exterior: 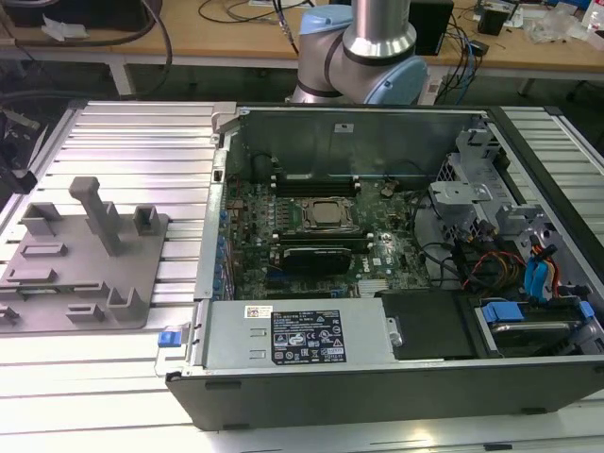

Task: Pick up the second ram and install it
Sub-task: 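Reach for the second ram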

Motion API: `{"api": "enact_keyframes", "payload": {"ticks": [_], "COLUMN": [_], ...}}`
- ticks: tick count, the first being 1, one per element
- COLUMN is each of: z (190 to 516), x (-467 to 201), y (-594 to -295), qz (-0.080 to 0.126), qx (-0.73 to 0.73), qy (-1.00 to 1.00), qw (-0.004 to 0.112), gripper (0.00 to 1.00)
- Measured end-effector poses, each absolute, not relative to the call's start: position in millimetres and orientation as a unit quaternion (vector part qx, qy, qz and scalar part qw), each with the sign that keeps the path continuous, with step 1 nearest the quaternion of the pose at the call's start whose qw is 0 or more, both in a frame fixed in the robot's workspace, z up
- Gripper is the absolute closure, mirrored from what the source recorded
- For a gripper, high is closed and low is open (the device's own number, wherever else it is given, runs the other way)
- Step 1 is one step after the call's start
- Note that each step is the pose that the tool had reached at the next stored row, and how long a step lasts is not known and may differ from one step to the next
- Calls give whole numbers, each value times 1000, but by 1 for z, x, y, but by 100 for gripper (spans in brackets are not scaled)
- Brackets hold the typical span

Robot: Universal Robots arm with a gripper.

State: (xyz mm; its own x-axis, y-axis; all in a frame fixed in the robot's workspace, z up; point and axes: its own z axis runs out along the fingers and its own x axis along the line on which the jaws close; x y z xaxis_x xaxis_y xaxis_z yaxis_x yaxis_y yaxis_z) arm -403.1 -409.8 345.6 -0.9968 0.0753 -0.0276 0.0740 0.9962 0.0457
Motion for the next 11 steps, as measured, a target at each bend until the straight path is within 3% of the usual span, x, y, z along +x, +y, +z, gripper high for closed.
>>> {"api": "enact_keyframes", "payload": {"ticks": [11], "z": [333], "x": [-415], "y": [-427], "qz": [22], "qx": [37], "qy": [999], "qw": [15], "gripper": [92]}}
